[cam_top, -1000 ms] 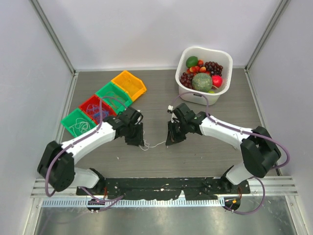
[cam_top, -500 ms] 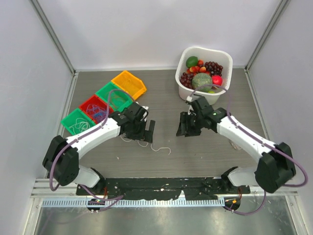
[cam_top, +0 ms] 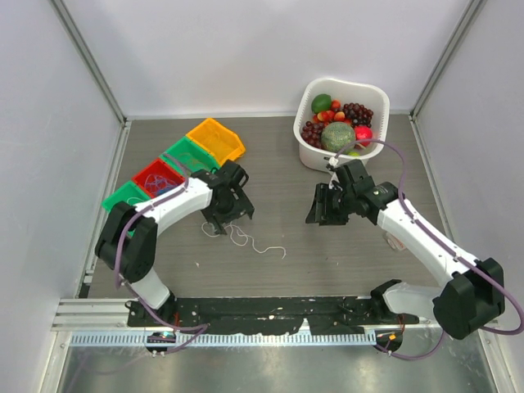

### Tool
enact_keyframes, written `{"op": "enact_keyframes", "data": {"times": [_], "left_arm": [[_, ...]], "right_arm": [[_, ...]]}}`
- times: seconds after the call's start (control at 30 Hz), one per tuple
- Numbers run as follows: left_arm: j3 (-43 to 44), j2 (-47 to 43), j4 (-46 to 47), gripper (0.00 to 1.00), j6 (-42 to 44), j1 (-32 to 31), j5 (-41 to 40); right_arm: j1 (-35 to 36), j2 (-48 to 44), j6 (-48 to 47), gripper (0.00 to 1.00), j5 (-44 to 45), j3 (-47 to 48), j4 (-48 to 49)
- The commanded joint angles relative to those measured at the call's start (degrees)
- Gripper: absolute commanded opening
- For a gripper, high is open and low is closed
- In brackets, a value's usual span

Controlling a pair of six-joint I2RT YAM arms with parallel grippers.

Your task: Untangle the cables

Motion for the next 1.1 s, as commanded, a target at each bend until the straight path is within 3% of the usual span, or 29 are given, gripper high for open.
{"op": "enact_keyframes", "data": {"times": [0.0,0.07,0.2,0.4,0.63,0.73,0.83,0.93,1.07], "left_arm": [[8.5,6.4,-7.2,0.89,-14.1,1.7,-1.2],[10.7,9.5,-10.8,0.85,-16.2,1.6,-2.1],[6.6,10.4,-5.5,0.79,-20.1,1.6,-2.8],[4.3,10.3,-6.9,0.74,-20.4,1.5,-7.4],[1.5,12.4,-6.3,0.53,-22.5,1.6,-7.5],[2.0,13.8,-6.6,0.36,-20.7,1.8,-8.8],[2.5,13.0,-7.5,0.0,-19.4,1.7,-10.8],[0.7,8.6,-6.3,0.0,-16.8,2.4,-11.8],[-2.1,-5.7,-5.4,0.0,-10.3,3.9,-16.4]], "right_arm": [[-0.1,-4.2,0.0,0.49,0.3,-1.5,0.0],[-0.1,-5.1,0.1,0.49,0.1,-2.2,0.1],[-0.3,-6.6,0.0,0.48,0.2,-3.1,-0.1],[-0.5,-7.4,-0.8,0.47,0.6,-2.7,-1.2],[-0.6,-7.0,-1.0,0.46,0.7,-2.2,-1.0],[-0.6,-6.6,-1.2,0.45,0.6,-1.7,-1.0],[-0.6,-6.9,-1.4,0.45,0.7,-1.6,-1.0],[-0.6,-7.2,-1.5,0.44,0.9,-1.7,-1.0],[-0.6,-7.0,-1.9,0.43,0.3,-1.0,-1.3]]}}
